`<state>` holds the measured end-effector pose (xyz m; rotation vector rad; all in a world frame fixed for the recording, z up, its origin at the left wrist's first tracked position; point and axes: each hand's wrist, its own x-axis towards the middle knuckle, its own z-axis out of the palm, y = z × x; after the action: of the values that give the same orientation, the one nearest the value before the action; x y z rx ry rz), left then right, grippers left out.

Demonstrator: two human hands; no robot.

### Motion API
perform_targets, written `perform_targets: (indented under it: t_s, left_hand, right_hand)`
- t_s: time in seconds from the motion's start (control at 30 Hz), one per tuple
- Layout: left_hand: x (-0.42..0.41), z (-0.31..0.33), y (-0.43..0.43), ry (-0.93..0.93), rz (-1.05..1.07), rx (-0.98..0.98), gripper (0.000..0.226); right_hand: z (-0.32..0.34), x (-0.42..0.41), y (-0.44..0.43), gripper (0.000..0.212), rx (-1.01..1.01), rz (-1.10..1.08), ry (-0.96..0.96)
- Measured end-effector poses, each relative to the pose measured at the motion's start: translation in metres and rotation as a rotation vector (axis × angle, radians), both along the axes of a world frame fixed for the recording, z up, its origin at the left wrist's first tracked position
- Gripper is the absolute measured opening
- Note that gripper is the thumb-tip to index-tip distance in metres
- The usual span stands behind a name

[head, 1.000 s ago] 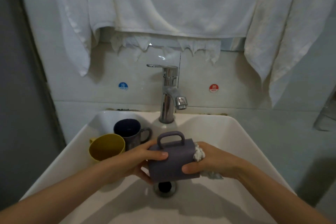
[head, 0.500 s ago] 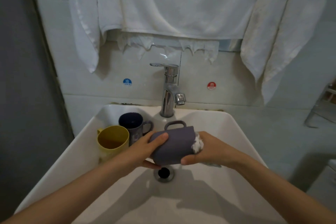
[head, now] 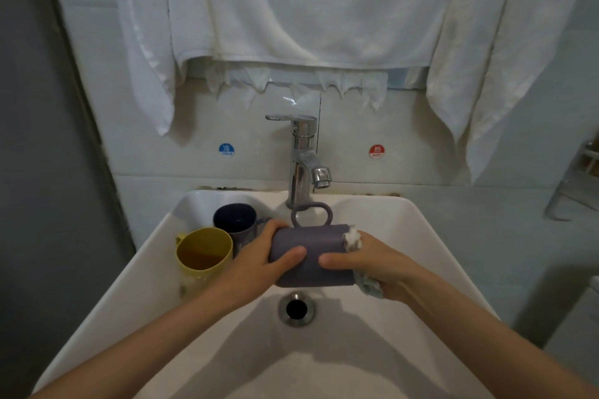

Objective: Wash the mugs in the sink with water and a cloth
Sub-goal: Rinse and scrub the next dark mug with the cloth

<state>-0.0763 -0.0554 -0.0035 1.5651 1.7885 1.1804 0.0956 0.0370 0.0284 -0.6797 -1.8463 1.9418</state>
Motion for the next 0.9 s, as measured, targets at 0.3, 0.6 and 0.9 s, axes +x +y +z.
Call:
perform_targets:
  t_s: [0.3, 0.6, 0.9]
  left_hand:
    - [-0.003, 0.008, -0.001, -0.397, 0.081, -0.131, 0.050]
    - [0.002, -0.005, 0.004, -0.078, 0.074, 0.108, 0.030]
    - [0.010, -0.001, 0.002, -0.316, 0.134, -0.020, 0.031]
  right_hand:
    - [-0.006, -0.006, 0.002, 0.038, 0.022, -0.056, -0.013]
    - [-0.021, -0.007, -0.003, 0.038, -0.175, -0.056, 0.089]
    - [-0.013, -0.003, 0.002, 0.016, 0.225, -0.022, -0.071]
